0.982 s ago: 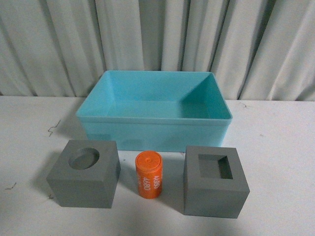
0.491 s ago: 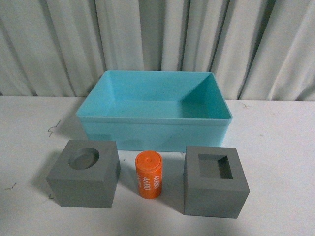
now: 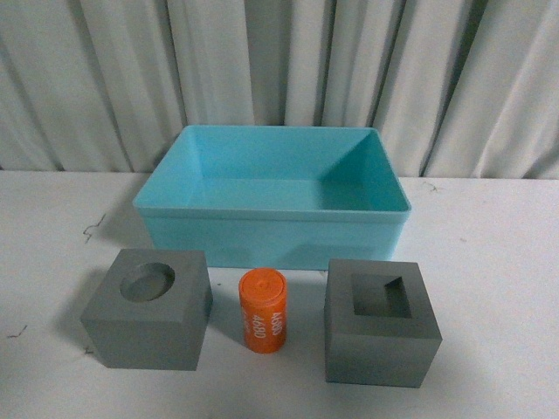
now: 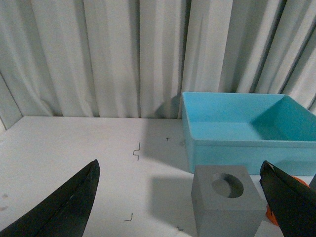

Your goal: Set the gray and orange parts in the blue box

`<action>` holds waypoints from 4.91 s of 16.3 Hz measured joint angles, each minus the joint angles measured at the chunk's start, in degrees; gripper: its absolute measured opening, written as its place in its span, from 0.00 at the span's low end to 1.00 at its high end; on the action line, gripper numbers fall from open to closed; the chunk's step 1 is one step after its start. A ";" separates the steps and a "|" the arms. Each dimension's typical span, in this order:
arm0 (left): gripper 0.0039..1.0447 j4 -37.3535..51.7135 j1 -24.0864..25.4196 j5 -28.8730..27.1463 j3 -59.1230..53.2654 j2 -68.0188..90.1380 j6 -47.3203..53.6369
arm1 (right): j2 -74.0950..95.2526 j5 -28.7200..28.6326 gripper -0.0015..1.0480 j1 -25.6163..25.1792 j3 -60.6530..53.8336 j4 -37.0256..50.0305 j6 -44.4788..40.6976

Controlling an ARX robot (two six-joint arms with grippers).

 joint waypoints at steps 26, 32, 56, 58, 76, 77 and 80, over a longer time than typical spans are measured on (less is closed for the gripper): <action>0.94 0.00 0.00 0.00 0.00 0.00 0.00 | 67.76 4.72 0.94 36.35 26.86 7.41 18.47; 0.94 0.02 0.00 0.00 0.00 0.00 0.00 | 68.91 5.88 0.42 37.64 28.41 7.23 18.95; 0.94 0.00 0.00 0.00 0.00 0.00 0.00 | 96.32 15.17 0.18 37.31 93.94 -20.28 11.30; 0.94 0.02 0.00 0.00 0.00 0.00 0.00 | 98.18 17.14 0.18 37.29 94.49 -22.53 12.17; 0.94 0.02 0.00 0.00 0.00 0.00 0.00 | 14.47 11.28 0.88 17.44 3.43 8.59 16.66; 0.94 0.04 0.00 0.00 0.00 0.00 0.00 | 12.59 6.47 0.76 16.98 -0.85 22.82 11.04; 0.94 0.02 0.00 0.00 0.00 0.00 0.00 | 7.10 4.50 0.41 17.05 -9.73 33.42 2.23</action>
